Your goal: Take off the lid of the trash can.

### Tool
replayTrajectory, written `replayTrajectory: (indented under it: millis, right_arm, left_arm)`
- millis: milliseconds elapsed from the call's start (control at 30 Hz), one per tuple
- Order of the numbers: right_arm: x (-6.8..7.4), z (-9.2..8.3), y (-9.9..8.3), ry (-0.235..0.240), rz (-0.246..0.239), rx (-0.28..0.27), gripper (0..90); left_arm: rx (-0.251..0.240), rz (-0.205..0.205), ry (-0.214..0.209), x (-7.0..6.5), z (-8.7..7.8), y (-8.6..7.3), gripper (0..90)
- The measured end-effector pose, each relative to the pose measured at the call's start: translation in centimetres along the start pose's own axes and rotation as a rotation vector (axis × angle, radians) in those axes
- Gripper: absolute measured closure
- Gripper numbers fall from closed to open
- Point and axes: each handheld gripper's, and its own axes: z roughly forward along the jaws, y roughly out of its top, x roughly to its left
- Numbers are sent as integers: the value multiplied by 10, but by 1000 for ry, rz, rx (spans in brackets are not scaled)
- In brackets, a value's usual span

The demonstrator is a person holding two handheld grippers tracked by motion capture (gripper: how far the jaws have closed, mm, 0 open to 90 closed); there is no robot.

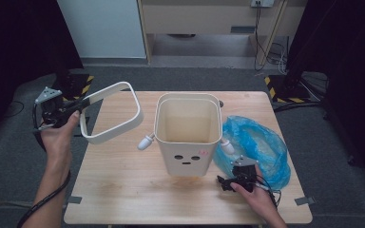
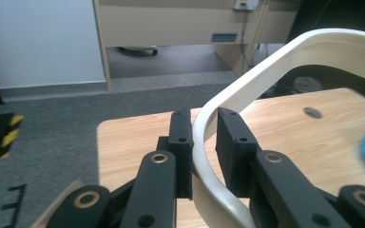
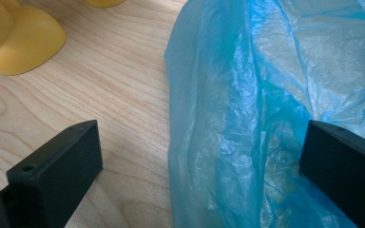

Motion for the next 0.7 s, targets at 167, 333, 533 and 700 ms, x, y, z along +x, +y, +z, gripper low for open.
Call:
replayTrajectory:
  millis: [167,333,533,700]
  right_arm:
    - [0,0,0,0,0,0,4]
    - [0,0,0,0,0,0,4]
    - [0,0,0,0,0,0,4]
    - [0,0,0,0,0,0,4]
  left_arm:
    - [-1,-27,32,11,7,-13,765]
    - [6,-26,65,17,12,-24,765]
    - [30,-30,82,20,23,-43,765]
    - [59,-12,101,19,33,-59,765]
